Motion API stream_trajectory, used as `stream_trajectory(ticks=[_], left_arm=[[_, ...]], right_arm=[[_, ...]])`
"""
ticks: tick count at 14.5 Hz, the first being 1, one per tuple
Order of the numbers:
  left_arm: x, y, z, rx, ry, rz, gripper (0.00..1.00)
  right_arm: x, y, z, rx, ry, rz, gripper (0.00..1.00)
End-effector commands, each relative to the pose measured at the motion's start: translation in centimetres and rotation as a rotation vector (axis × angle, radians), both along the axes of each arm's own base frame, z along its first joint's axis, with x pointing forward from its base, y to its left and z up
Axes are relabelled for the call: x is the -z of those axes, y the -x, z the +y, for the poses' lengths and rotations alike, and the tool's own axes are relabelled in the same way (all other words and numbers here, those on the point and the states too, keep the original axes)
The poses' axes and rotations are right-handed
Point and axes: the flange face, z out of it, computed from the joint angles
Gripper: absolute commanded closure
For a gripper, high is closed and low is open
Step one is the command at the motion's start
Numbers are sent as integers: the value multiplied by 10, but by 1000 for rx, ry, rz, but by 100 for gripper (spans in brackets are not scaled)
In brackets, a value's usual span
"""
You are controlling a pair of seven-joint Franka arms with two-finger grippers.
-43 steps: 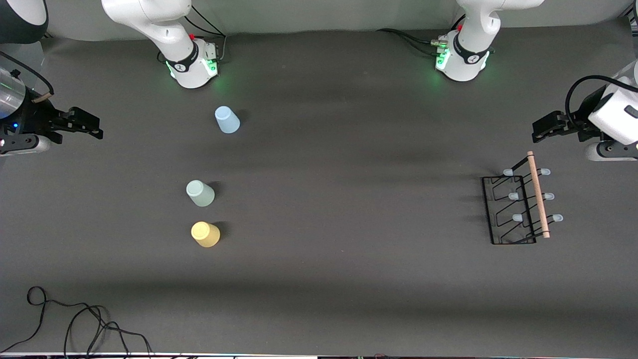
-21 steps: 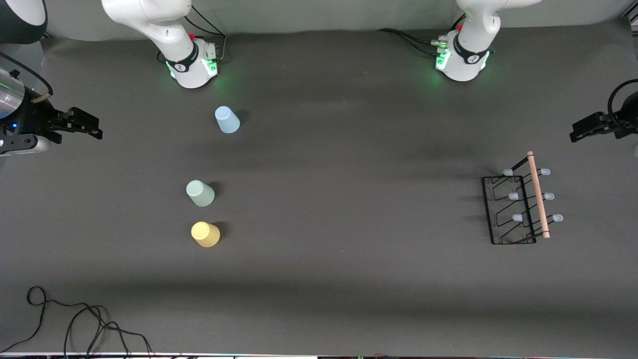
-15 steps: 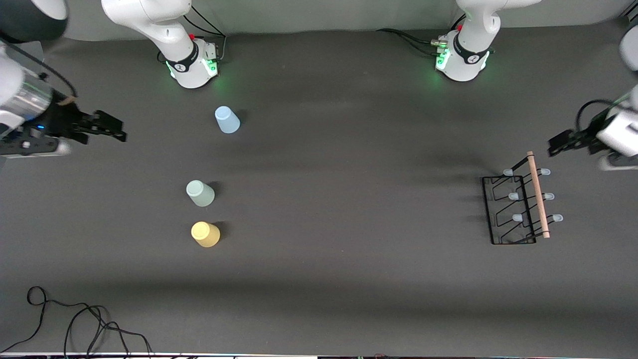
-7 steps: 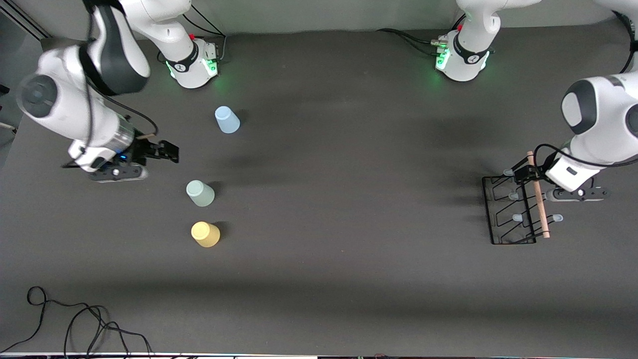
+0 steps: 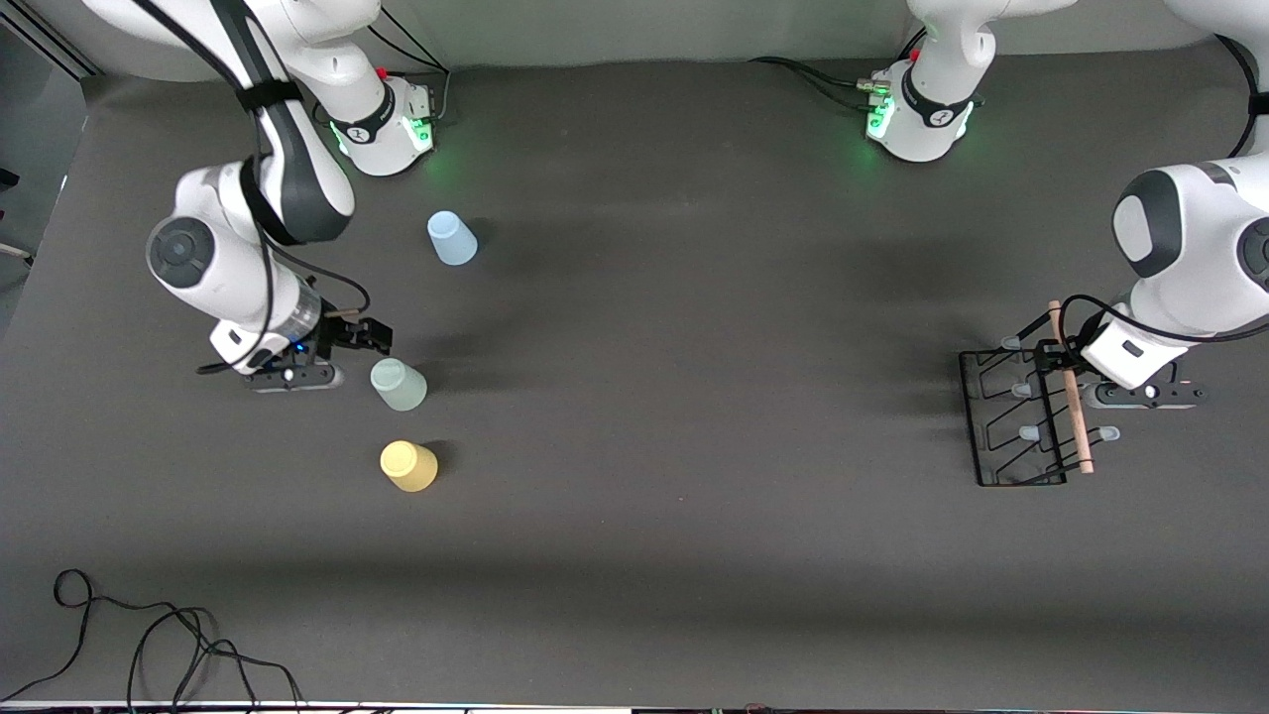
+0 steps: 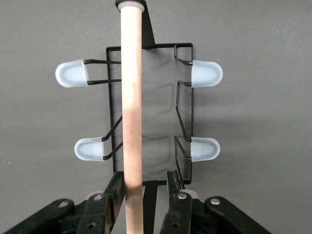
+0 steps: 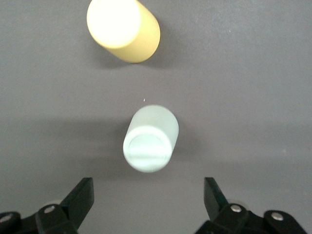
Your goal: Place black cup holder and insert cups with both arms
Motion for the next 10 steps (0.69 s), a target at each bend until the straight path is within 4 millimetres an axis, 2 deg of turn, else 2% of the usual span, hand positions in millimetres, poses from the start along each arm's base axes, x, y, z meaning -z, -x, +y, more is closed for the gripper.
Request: stream_trajectory(ticks=[1, 3, 6, 8, 10], left_arm=[[-11, -4, 1, 8, -10, -7, 100], [-38, -15, 3, 14, -11, -1, 100], [-109, -32, 6, 6, -8, 59, 100], [-155, -37, 5, -8, -3, 63, 100], [-183, -40, -15, -22, 34, 61, 100]], right_arm=[[39, -6, 2, 11, 3, -26, 0], [59, -7, 3, 9, 9, -32, 0], [87, -6, 7, 0, 18, -22, 0], [93, -3, 8, -2, 22, -7, 0], [94, -2, 13, -8, 22, -2, 0]])
